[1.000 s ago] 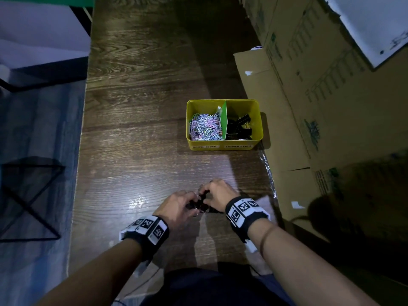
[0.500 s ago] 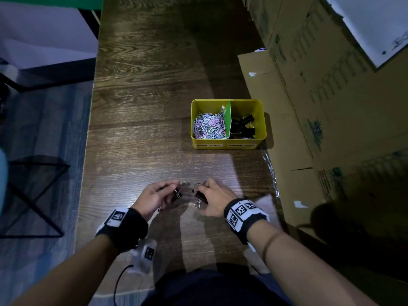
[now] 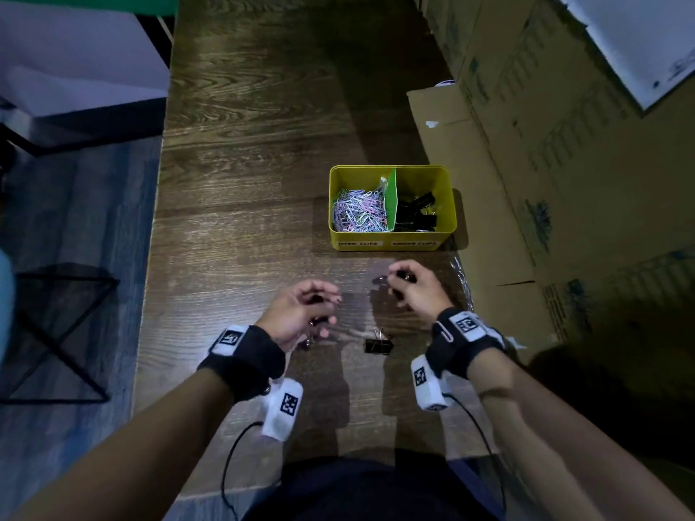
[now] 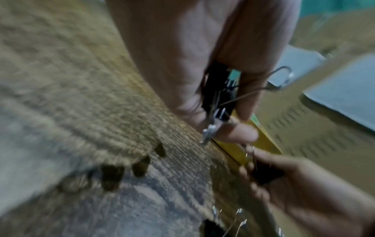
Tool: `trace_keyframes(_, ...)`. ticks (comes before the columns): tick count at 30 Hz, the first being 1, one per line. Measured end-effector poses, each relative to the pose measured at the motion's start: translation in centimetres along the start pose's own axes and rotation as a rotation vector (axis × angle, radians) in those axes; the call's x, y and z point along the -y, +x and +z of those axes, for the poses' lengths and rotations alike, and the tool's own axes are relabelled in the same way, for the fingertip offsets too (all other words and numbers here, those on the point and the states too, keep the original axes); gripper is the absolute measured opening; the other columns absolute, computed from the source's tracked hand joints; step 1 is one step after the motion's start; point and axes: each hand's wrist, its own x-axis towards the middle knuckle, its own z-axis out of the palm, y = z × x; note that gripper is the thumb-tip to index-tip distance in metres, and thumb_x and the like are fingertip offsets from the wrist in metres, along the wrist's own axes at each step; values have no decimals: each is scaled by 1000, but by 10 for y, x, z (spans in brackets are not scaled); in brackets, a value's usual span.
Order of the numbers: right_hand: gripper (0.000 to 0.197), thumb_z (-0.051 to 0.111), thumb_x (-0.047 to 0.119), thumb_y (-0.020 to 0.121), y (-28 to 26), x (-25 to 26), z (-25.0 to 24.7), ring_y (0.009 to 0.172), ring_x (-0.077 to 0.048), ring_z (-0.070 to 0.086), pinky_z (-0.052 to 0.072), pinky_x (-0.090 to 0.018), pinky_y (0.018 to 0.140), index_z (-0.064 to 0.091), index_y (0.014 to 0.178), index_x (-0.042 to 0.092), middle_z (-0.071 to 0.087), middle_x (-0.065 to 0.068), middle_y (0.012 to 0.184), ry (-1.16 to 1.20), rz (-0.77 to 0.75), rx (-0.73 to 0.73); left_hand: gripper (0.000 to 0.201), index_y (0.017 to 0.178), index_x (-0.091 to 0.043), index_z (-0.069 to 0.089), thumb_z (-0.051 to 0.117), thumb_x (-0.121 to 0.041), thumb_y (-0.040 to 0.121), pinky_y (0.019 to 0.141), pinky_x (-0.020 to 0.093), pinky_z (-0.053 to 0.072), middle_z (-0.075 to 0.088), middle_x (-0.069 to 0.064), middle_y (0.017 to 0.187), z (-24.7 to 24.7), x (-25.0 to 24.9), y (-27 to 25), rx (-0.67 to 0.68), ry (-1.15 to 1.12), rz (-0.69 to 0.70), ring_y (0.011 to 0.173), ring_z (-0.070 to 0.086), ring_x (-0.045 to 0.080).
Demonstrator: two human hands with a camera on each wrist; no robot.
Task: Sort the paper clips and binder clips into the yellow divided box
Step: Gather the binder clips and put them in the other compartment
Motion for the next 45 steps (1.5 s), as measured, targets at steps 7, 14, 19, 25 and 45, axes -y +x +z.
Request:
trace_keyframes(7, 27, 53, 1, 91, -6, -5, -33, 60, -15, 51, 38, -28, 49, 59, 78, 24, 57, -1, 83, 193, 24, -147, 34, 112, -23, 59, 67, -36, 81, 77, 30, 47, 66, 2, 107, 49, 5, 24, 391, 1467, 197, 95, 60, 20)
trace_keyframes(14, 26, 54, 5, 90, -17, 2, -41, 66, -13, 55, 39, -25, 52, 62, 82, 29, 62, 1, 91, 180, -19, -133, 32, 109, -16, 54, 57, -39, 87, 78, 38, 44, 53, 9, 114, 73, 37, 40, 358, 1783, 227, 103, 54, 31)
trace_keyframes(19, 23, 56, 7, 91, -22, 6, -59, 76, -15, 58, 42, -26, 57, 65, 86, 28, 64, -4, 103, 220, -13, -139, 12, 76, -16, 63, 71, -24, 80, 67, 23, 45, 61, -6, 80, 46, 39, 44, 293, 1137, 163, 74, 59, 11)
trace_keyframes(25, 20, 55, 6, 92, -21, 14, -100, 74, -17, 56, 46, -26, 56, 65, 89, 23, 60, -10, 104, 294, -51, -168, 15, 72, -8, 56, 69, -13, 70, 37, 23, 46, 60, 22, 73, 21, -15, 36, 8, 162, -39, 45, 57, 21)
trace_keyframes(45, 90, 36, 81, 61, 70, 100, -73, 130, -24, 44, 33, -49, 109, 43, 137, 34, 45, -2, 144, 167, 39, -77, 43, 100, -18, 66, 57, -51, 74, 84, 42, 53, 68, 8, 102, 141, -136, 159, 12, 496, 129, 94, 64, 26)
